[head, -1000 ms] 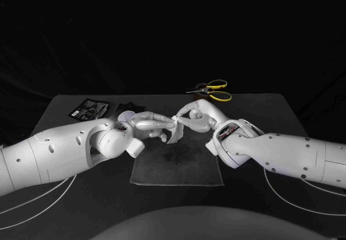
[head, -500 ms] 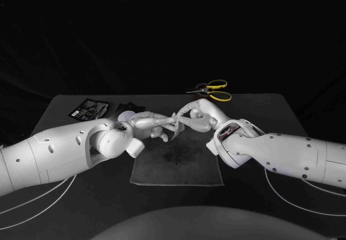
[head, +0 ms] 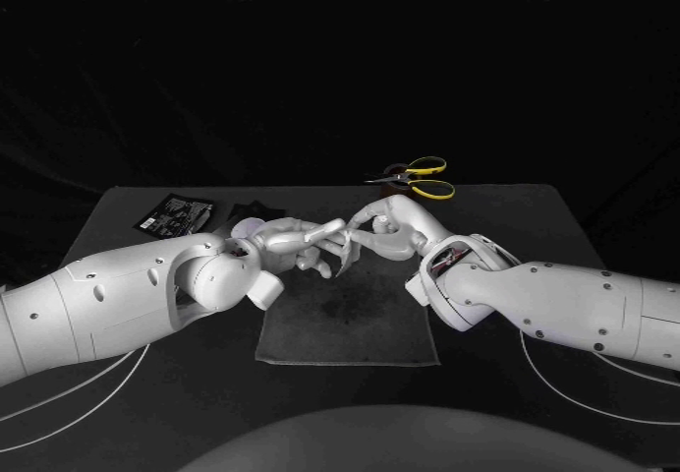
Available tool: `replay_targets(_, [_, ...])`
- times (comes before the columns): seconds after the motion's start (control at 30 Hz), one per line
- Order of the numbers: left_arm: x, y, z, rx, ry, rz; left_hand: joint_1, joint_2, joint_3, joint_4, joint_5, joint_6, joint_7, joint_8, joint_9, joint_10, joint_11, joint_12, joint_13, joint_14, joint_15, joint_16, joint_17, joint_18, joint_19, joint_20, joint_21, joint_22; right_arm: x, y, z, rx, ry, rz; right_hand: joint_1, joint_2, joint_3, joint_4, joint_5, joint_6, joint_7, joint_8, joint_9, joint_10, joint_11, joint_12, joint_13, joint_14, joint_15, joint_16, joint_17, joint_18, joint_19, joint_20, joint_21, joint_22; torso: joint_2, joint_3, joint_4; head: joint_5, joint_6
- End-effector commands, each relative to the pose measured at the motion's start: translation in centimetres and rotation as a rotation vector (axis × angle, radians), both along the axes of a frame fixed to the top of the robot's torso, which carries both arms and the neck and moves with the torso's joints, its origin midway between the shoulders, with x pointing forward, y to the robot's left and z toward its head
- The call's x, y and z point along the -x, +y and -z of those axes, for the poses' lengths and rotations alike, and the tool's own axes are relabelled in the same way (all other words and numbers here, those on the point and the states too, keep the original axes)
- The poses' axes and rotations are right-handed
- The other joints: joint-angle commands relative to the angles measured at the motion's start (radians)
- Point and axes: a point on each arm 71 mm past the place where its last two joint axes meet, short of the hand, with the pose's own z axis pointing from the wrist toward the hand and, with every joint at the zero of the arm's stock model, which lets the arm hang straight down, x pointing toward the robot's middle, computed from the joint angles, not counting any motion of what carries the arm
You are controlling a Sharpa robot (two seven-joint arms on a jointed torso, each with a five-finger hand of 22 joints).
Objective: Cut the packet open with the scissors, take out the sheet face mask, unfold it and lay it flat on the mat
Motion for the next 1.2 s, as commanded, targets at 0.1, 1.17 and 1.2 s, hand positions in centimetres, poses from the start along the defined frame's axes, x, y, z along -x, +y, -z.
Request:
replay_targets(0.1, [0.0,-0.28,-0.14,0.008,-0.002,0.001,-0.008,0.026,-0.019,0.0,0.003,0.017,-0.005,0.01,-0.001,-0.001,-0.003,0.017,0.002,0.002,-0.006,0.008,0.002,0.016,0.009,-0.003,-0.003,-0.001,0.24,0.4,-0.09,0.002,-0.002,-0.031,0.001,0.005,0.005,-0.001,0.003,0.006,0.0,0.006,0.01,0.018,-0.008,0.006,0.051,0.078,-0.008,0.004,0.134,0.001,0.002,-0.003,0.003,0.001,0.0,0.0007,-0.0001,0.004,0.0])
replay_targets(1.17, [0.03,-0.79,-0.06,-0.015,0.008,0.008,0.212,0.11,-0.021,-0.015,0.005,0.095,-0.05,0.046,-0.025,0.048,-0.038,0.086,-0.004,0.026,-0.037,0.01,-0.007,0.015,0.026,-0.028,-0.002,0.005,0.37,1.12,0.21,0.033,0.024,-0.075,0.002,0.003,0.007,-0.004,0.003,0.006,0.0,0.009,0.011,0.02,-0.009,0.01,0.054,0.078,-0.009,0.004,0.133,0.002,-0.001,-0.004,-0.002,-0.001,0.0,-0.0002,0.0001,0.005,0.0])
replay_targets(1.2, [0.03,-0.77,-0.09,-0.012,0.007,0.009,0.223,0.112,-0.016,-0.013,0.005,0.096,-0.05,0.045,-0.027,0.048,-0.037,0.083,-0.007,0.025,-0.037,0.009,-0.008,0.015,0.026,-0.028,-0.002,0.005,0.36,1.1,0.22,0.034,0.025,-0.074,0.002,0.003,0.007,-0.004,0.003,0.006,0.0,0.009,0.011,0.02,-0.009,0.01,0.054,0.078,-0.009,0.004,0.133,0.002,-0.001,-0.004,-0.002,-0.001,0.0,-0.0001,0.0002,0.005,0.0])
